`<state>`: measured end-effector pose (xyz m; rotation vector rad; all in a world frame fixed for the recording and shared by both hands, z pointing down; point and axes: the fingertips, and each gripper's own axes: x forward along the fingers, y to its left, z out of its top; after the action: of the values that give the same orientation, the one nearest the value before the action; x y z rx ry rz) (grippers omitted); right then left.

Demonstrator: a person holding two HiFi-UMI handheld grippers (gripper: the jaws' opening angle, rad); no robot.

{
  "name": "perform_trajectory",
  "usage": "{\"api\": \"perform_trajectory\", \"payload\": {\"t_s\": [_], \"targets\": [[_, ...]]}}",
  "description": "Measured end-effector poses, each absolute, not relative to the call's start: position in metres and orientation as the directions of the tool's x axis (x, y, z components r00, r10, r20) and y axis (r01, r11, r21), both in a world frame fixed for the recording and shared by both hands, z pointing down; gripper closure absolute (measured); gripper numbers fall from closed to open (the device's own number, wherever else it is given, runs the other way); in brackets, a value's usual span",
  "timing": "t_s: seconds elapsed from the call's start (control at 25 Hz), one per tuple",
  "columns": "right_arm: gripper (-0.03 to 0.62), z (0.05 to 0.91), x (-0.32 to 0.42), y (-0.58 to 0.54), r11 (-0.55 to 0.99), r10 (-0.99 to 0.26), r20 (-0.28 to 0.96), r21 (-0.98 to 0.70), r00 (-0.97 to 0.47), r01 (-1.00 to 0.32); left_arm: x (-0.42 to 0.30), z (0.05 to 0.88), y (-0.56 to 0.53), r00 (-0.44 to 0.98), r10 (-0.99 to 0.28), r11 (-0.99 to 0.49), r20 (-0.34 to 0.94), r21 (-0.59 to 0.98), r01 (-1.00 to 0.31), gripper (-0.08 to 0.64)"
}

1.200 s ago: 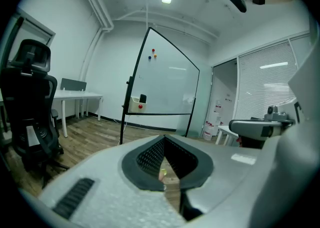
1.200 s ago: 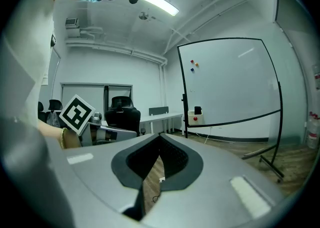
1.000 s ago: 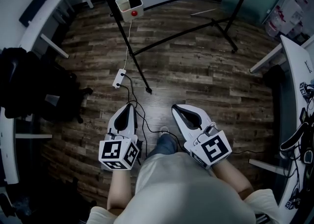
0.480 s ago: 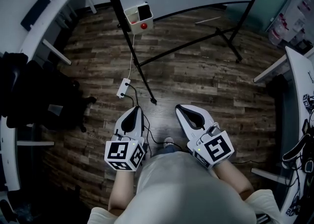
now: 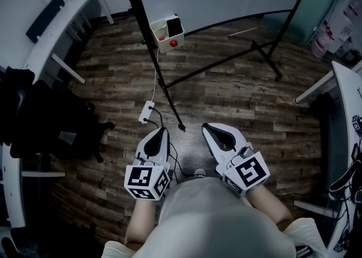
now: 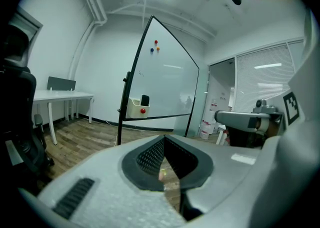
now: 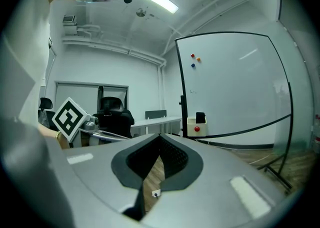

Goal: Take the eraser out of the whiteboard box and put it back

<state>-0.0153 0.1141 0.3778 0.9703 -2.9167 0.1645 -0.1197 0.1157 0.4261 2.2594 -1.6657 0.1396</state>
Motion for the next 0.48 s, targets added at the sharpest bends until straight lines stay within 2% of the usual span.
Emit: {"api": "perform_trajectory", "payload": {"t_s": [0.48], "targets": [[0.591,0.381,-0.016,0.099,0.798,-0.585,0.108,-0.100,-0.804,-0.594,-0.120,0.432,0.103,0.303,-0.910,-0.241,0.282,0.234,-0.942,0.557]]}}
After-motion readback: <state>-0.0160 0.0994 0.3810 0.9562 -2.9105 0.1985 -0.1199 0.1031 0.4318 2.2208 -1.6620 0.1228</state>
